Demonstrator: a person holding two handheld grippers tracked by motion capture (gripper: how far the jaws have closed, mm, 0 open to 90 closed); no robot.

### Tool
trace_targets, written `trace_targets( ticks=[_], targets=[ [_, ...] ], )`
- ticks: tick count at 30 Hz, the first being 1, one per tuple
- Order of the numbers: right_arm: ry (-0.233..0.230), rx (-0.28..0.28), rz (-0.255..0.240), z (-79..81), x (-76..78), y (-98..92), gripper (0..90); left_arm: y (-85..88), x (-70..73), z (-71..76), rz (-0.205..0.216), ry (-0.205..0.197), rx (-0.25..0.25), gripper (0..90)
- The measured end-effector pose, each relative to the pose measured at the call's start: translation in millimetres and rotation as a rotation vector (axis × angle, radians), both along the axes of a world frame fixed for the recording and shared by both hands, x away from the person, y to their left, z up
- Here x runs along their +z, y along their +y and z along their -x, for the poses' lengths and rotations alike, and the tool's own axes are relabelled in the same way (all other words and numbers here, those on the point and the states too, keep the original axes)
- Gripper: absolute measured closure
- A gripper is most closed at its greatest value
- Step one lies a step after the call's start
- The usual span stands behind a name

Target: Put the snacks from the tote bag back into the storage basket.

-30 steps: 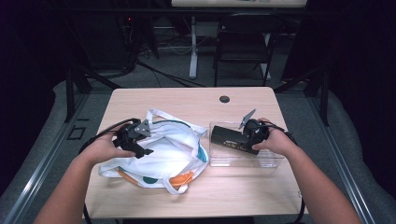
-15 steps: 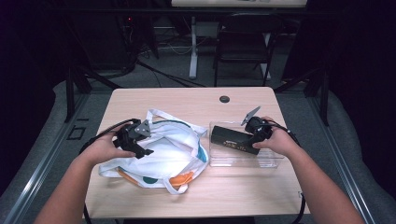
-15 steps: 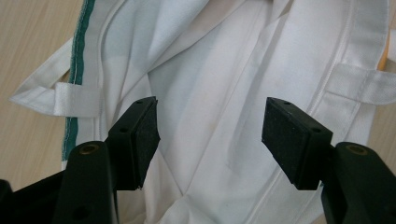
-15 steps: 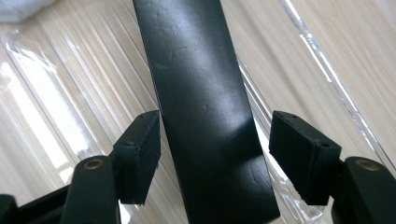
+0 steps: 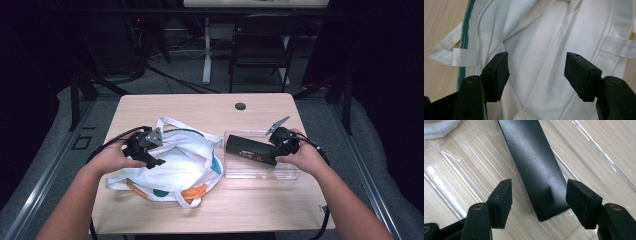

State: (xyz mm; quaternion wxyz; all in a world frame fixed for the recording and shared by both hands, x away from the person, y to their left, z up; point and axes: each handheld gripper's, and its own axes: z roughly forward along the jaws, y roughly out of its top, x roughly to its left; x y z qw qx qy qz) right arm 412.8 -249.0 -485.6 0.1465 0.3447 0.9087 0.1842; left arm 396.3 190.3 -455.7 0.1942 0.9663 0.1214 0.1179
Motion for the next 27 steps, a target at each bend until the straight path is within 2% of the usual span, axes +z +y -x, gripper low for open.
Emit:
trace_targets(
  ticks=[8,17,22,27],
  targets=[
    [0.002,-0.058,0.002,9.8,-5.1,-10.3,37.8,-2.1,-2.6,-2.6,-0.003,0.006,-0.009,36.1],
    [0.014,-0.100,-0.017,12.1,-14.2,-20.8,37.7,-1.9,-3.5,-3.0,-0.006,0.010,-0.006,36.2],
    [0.023,-0.117,-0.005,11.5,-18.8,-23.9,38.4,-0.5,-3.9,-3.2,-0.004,0.010,0.000,36.2],
    [0.035,-0.146,-0.025,10.5,-24.9,-25.4,40.7,0.1,-5.1,-3.5,-0.010,0.015,0.001,36.1]
  ],
)
